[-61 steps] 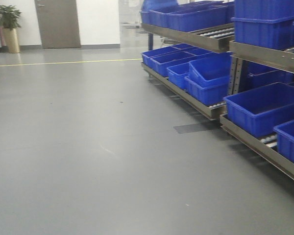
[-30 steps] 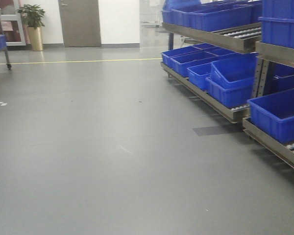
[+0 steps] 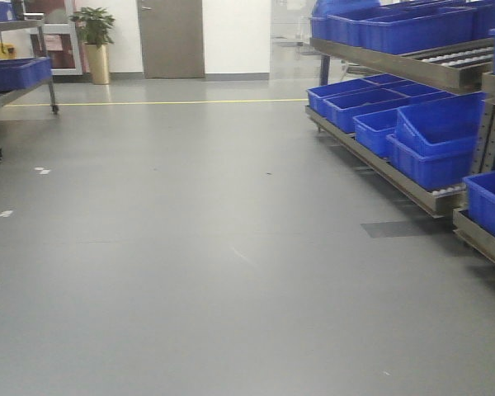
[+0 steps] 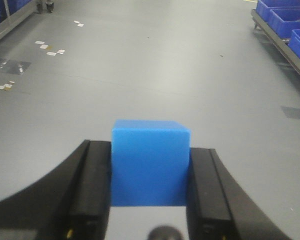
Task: Sort and place red and blue blocks on shelf
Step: 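Keep both cubes gripped while the base drives to the shelf of blue bins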
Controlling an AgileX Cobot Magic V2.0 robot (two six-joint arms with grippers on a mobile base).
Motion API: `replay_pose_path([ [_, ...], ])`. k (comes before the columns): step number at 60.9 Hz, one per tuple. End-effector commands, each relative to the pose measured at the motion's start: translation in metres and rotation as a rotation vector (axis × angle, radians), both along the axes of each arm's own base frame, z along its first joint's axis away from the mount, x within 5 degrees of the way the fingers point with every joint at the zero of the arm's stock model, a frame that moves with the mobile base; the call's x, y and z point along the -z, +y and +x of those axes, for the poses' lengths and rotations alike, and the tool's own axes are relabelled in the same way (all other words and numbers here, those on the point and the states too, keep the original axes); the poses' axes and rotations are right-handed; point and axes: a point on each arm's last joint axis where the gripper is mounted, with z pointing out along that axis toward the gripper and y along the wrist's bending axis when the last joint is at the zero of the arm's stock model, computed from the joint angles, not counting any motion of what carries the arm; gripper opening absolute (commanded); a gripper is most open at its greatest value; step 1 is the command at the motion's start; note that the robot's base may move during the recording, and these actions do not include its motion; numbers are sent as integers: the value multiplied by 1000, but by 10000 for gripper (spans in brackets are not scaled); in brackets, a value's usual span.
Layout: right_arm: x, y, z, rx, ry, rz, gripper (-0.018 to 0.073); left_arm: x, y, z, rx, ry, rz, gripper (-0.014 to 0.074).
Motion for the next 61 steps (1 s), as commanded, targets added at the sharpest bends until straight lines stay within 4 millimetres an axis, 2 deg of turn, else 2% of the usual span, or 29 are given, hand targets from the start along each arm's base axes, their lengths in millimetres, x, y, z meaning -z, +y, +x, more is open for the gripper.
replay_pose_path([
  [1,-18,-1,-1,9,-125,-5,48,-16,-2,2,22,-103,2,122],
  [61,-18,-1,-1,9,-125,-5,48,-16,-2,2,22,-103,2,122],
])
